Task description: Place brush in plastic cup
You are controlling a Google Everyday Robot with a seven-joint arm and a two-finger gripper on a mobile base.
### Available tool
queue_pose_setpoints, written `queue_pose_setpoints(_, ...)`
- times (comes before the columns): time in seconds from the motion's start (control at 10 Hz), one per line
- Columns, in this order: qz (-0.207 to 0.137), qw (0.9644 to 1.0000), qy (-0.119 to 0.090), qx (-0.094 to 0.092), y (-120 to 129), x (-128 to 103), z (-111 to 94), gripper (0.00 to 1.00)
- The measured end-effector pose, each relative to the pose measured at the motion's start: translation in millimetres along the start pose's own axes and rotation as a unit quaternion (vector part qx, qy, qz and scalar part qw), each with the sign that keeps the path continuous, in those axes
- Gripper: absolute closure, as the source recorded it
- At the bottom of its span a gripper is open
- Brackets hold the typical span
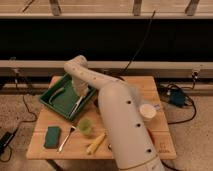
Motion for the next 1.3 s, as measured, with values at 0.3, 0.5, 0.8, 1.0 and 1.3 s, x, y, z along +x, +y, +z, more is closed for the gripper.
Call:
queue_pose_setpoints(0.3,-0.003,0.9999,-0.005,0.014,-1,-5,-16,1.0)
queue_pose_setpoints(0.5,-0.007,0.9995,-0.004,0.031,-4,-8,-39,1.0)
queue_pose_setpoints(0.8,-0.014,0.9983,0.003,0.057,-12,-12,-73,1.0)
queue_pose_setpoints(1.0,-0.016,0.9971,0.009,0.074,-10,-11,-100,1.0)
queue_pose_setpoints(1.3,-0.012,0.9951,0.013,0.097,8,-5,-140,1.0)
